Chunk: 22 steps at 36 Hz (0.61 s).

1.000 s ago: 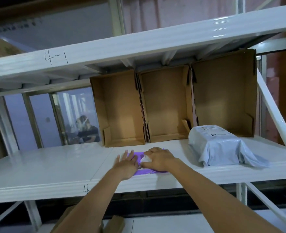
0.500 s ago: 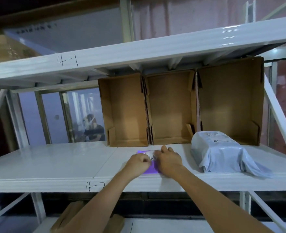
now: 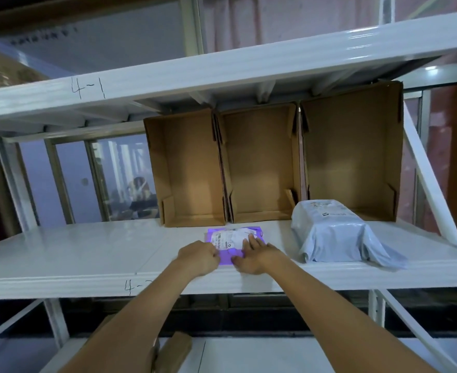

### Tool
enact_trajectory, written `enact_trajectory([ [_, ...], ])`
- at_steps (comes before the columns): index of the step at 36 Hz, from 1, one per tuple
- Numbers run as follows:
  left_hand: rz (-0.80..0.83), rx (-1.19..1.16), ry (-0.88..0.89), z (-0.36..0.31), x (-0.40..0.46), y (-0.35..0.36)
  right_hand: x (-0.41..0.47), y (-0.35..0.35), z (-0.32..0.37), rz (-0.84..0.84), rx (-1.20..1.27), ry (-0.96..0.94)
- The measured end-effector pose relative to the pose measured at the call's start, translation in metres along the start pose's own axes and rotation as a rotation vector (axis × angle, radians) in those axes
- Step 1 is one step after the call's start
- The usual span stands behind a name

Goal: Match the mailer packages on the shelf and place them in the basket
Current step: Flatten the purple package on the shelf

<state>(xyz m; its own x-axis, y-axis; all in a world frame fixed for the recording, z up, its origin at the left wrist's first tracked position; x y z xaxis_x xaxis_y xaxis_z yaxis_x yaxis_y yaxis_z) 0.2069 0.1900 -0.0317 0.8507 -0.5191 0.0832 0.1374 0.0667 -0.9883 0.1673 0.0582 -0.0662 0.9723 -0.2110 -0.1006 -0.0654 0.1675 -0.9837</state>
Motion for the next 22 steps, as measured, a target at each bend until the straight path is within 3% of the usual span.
enact_trajectory([
  [5, 0.011, 0.016, -0.007, -0.001, -0.004, 0.001, -0.001, -0.003, -0.005, 0.029, 0.002, 0.005],
  [9, -0.045, -0.073, 0.071, -0.014, -0.015, -0.015, -0.002, -0.016, 0.002, -0.044, -0.007, 0.026],
  [13, 0.016, -0.485, 0.165, -0.037, -0.021, -0.027, 0.008, -0.023, 0.011, -0.105, 0.009, 0.033],
  [16, 0.144, -0.834, 0.145, -0.038, -0.013, -0.025, 0.018, -0.02, 0.015, -0.092, 0.064, 0.01],
  [18, 0.145, -0.958, 0.082, -0.029, -0.005, -0.027, 0.023, -0.019, 0.016, -0.105, 0.1, -0.012],
  [20, -0.017, -0.968, 0.004, -0.011, 0.009, -0.031, 0.025, -0.017, 0.016, -0.149, 0.12, -0.026],
  [22, -0.305, -0.753, -0.04, 0.009, 0.024, -0.043, 0.027, -0.014, 0.013, -0.169, 0.126, -0.022],
])
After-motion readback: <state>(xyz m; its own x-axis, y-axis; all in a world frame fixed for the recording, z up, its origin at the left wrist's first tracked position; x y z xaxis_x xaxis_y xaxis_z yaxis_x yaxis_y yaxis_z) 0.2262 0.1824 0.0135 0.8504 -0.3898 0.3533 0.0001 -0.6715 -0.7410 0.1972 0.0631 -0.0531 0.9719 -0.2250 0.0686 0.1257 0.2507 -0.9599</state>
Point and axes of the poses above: each hand's wrist, its own x-axis towards the middle knuckle, its own y-axis out of the palm, z = x × y, the point moved 8 cm from there along x, towards the middle knuckle, and after that the axes turned 6 degrees about x, right-handed, at the moved point
